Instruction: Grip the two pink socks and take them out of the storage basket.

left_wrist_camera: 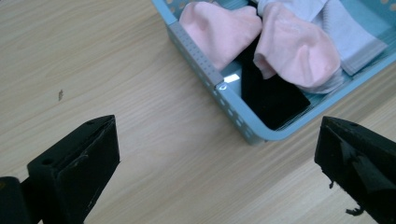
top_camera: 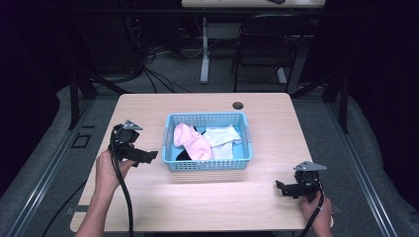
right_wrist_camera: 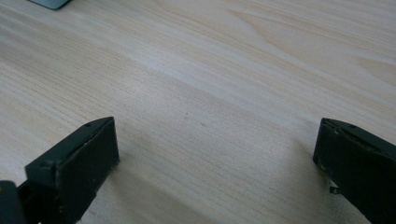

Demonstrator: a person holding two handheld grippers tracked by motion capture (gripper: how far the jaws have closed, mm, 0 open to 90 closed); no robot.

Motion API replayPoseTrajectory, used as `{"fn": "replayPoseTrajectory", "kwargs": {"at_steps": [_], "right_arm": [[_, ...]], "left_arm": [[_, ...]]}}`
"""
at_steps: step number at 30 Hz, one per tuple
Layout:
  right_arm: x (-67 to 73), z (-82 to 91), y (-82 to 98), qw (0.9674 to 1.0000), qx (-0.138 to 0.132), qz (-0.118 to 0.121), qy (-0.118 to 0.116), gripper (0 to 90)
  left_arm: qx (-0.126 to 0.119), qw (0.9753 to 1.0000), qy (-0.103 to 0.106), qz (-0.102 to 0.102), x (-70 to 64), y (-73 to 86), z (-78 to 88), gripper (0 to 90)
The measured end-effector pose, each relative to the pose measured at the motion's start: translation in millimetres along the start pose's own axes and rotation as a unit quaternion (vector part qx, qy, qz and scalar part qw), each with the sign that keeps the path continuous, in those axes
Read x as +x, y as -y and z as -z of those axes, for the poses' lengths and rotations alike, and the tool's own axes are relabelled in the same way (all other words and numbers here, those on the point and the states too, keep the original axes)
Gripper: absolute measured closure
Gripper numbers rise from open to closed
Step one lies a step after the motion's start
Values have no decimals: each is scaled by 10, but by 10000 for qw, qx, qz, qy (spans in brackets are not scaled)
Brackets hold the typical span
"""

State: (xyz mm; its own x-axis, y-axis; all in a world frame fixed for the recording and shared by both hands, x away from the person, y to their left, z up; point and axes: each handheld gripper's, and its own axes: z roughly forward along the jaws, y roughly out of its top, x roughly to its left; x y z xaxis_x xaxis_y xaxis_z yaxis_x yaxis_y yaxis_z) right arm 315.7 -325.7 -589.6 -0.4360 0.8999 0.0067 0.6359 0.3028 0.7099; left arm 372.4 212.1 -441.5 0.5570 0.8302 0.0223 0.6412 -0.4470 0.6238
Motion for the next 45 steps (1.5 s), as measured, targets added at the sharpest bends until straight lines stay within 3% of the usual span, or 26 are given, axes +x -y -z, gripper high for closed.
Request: {"fn": "replayPoseTrajectory", "kwargs": {"at_steps": [10,15,25,34,41,45], "right_arm": [[0,0,0,10000,0,1,-1,0],[0,0,0,10000,1,1,-1,0],[0,0,0,10000,1,2,-1,0],[0,0,0,10000,1,2,0,0],[-1,0,0,10000,2,3,-1,0],[-1,0,0,10000,3,2,-3,0]], "left_arm": [[132,9993,276,-215,-142,-294,-152,3],[118,9980,570,-244,-205,-435,-250,2],[367,9949,822,-454,-402,-677,-508,2],[805,9906,951,-564,-600,-894,-955,3],[1140,9878,931,-506,-657,-964,-1280,68],[1300,9860,978,-371,-669,-958,-1411,99]]}}
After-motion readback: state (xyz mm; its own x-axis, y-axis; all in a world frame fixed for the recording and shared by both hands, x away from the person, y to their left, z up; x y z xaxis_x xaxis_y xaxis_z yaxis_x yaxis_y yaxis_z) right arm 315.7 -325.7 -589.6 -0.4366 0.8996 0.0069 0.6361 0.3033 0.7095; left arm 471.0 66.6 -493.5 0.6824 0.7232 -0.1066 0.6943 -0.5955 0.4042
